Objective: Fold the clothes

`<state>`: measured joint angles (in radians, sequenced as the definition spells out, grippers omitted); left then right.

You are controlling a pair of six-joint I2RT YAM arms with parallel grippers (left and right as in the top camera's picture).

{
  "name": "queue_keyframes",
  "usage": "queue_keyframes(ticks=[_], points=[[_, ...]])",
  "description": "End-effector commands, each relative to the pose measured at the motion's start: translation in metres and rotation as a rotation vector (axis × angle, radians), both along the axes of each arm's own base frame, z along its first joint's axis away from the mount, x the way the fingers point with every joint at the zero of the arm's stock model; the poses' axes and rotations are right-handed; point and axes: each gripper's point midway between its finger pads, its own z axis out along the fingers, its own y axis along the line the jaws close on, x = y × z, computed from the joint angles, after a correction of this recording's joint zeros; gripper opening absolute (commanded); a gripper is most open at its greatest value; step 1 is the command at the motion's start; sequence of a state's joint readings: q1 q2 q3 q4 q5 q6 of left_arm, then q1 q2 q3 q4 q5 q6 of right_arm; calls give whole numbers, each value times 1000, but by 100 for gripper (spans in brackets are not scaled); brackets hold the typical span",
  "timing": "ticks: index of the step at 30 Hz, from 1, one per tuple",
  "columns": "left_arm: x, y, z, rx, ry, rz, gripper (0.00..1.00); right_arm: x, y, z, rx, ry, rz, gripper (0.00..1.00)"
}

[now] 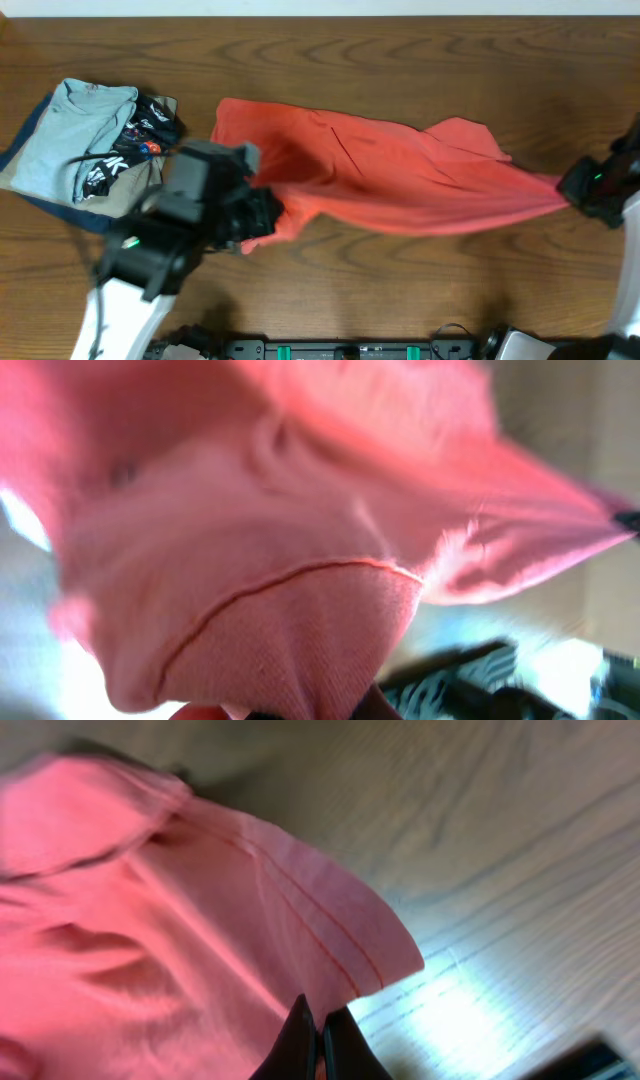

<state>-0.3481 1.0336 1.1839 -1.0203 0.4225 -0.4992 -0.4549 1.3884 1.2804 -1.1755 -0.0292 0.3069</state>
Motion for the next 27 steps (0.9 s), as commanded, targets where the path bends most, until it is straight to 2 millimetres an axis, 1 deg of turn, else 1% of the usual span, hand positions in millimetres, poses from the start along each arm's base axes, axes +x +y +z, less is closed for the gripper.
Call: queue_keyframes(ticks=[1, 3, 4, 8, 10, 11, 14, 17, 19, 21, 23, 27], points=[[9, 11, 51, -22, -175, -12, 6, 9, -9, 48, -37, -93, 39, 1], [12, 20, 79, -29, -253, 16, 6, 8, -13, 75, -61, -134, 28, 1], [13, 22, 89, -28, -281, 19, 6, 8, -14, 86, -69, -155, 29, 1], [10, 36, 140, -10, -427, 39, 6, 5, -12, 129, -86, -260, 33, 1], [6, 44, 158, 3, -472, 68, 6, 0, -11, 147, -109, -298, 29, 1], [2, 49, 170, 18, -505, 83, 6, -4, -11, 159, -126, -323, 25, 1], [-7, 62, 188, 66, -546, 126, 6, -12, -8, 186, -168, -388, 23, 1], [-14, 75, 193, 126, -562, 166, 6, -17, -5, 213, -213, -459, 27, 1], [-13, 80, 191, 159, -560, 178, 6, -19, -3, 228, -241, -501, 29, 1], [-9, 82, 185, 179, -535, 187, 6, -17, -3, 237, -258, -531, 38, 1], [0, 82, 177, 202, -499, 174, 6, -11, 0, 238, -259, -540, 83, 1], [32, 76, 149, 240, -382, 145, 6, 10, 4, 222, -224, -495, 174, 1]])
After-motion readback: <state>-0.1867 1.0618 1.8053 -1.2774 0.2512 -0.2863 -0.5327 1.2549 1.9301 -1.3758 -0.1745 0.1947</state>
